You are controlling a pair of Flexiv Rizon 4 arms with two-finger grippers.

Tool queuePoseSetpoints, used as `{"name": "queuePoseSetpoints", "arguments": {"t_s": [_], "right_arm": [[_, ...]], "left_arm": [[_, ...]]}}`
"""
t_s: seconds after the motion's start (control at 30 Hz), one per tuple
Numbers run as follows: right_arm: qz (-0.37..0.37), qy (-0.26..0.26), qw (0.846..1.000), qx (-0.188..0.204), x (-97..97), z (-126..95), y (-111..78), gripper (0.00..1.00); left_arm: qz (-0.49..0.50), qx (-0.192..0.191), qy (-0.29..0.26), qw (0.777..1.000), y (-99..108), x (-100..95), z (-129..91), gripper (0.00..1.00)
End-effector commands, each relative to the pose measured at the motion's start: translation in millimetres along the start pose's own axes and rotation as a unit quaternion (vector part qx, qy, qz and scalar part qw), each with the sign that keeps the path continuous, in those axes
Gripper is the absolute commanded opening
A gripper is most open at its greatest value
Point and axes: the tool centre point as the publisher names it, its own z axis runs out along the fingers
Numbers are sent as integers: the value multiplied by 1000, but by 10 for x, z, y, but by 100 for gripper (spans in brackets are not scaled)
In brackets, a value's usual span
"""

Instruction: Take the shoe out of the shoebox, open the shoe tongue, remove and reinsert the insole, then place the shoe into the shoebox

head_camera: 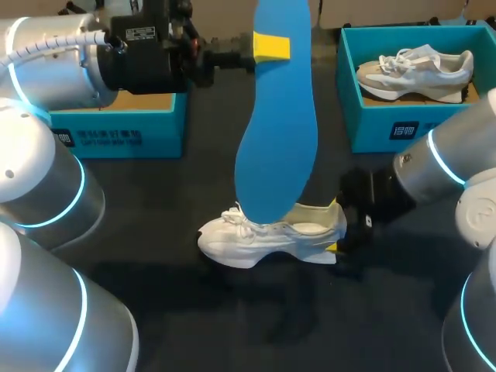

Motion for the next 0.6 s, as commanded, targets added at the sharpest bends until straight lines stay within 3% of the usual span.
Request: {"name": "queuePoseSetpoints", "arguments": {"t_s": [0.03,0.23,0.4,0.6], "right_arm": [[6,-2,997,71,5,-100,53,100],[4,-13,996,89,30,-166,39,100],[8,-11,992,128,38,-229,81,100],[24,-12,993,116,59,-257,89,100]], "left_arm": [[0,0,1,1000,-7,-11,28,0],[0,0,1,1000,-7,-11,28,0],[0,0,1,1000,-7,-11,28,0],[0,0,1,1000,-7,-11,28,0]]}}
